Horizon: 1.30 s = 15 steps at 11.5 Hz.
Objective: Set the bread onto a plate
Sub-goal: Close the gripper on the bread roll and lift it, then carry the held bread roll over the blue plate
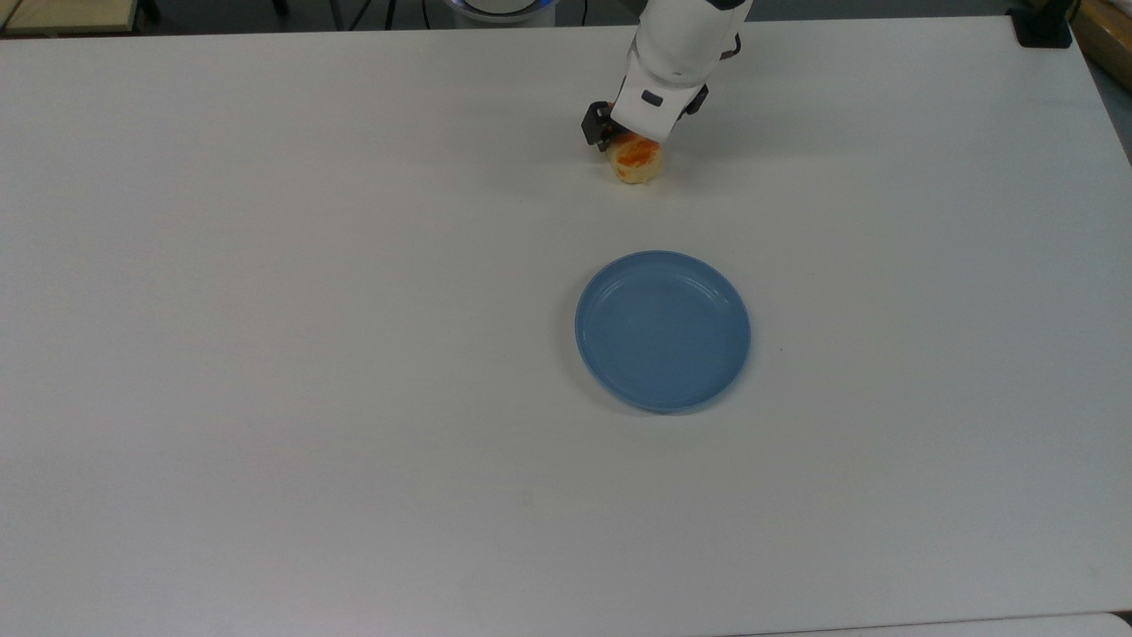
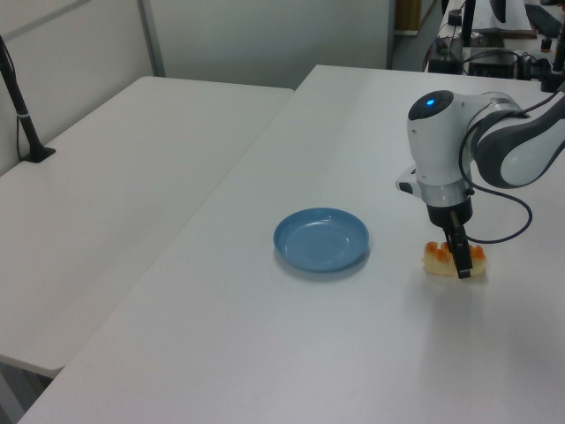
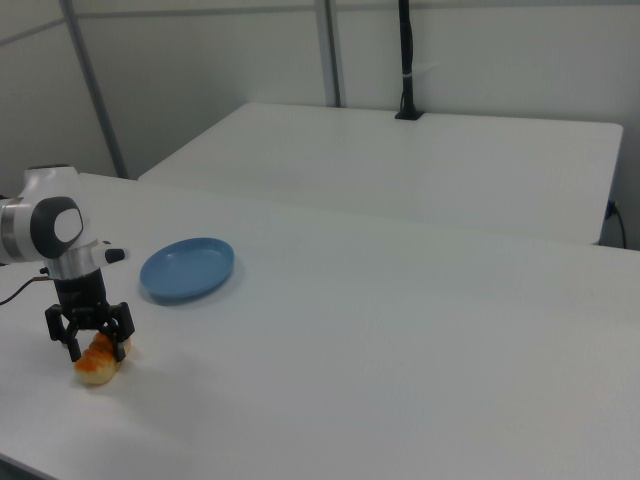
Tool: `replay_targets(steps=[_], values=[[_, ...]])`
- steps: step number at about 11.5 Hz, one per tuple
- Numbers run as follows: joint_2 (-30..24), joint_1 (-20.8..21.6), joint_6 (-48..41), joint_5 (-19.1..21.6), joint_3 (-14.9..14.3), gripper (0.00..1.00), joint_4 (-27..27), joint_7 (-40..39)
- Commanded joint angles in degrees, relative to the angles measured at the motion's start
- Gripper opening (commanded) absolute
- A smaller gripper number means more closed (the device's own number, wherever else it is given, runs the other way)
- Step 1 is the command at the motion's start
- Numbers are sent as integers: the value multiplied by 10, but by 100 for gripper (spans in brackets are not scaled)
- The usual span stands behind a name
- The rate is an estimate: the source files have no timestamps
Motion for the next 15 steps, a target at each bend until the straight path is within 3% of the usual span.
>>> replay_targets(steps=[1,3,6,10,15], values=[[4,9,20,-7,-4,37,-7,21],[-12,9,12,-7,-4,33,-5,21],[-51,7,-74,-7,-4,31,28,19],[-69,-2,-224,-2,-5,31,152,21],[-52,-32,-245,-3,-4,31,241,22]])
